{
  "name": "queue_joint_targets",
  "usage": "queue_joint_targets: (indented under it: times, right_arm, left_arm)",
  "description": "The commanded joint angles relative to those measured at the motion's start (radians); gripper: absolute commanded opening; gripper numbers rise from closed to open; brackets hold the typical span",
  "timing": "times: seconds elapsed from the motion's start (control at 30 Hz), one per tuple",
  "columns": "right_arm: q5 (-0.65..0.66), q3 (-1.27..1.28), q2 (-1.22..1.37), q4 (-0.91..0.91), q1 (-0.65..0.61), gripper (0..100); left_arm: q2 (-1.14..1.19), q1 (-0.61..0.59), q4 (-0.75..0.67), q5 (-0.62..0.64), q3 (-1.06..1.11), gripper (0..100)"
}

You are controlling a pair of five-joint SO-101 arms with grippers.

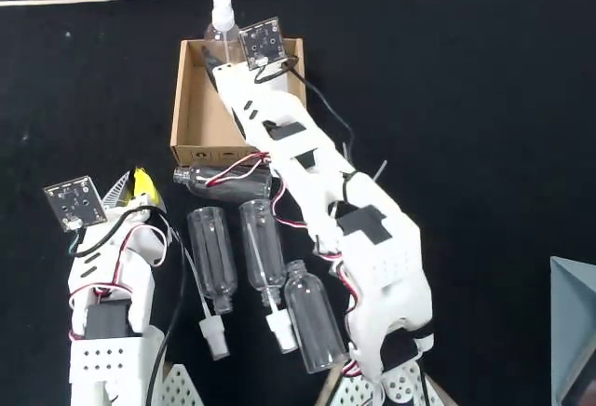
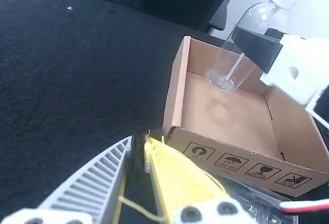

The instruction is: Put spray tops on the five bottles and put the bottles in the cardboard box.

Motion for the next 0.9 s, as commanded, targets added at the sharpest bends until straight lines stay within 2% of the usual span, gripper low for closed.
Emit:
queue_joint_targets:
  times: [0.0, 0.57, 0.7, 0.87]
  right_arm:
    - [-0.003, -0.101, -0.001, -0.031, 0.026, 1.2]
    - [0.000, -0.283, 0.170, -0.031, 0.009, 1.2]
    - [0.077, -0.305, 0.202, -0.031, -0.002, 1.2]
    - [0.086, -0.357, 0.252, -0.031, -0.002, 1.2]
  left_arm:
    - [-0.014, -0.010, -0.005, -0.009, 0.024, 4]
    - [-0.014, -0.007, -0.005, -0.009, 0.024, 4]
    - [-0.014, -0.005, -0.003, -0.009, 0.024, 4]
    - [-0.014, -0.004, 0.000, -0.009, 0.024, 4]
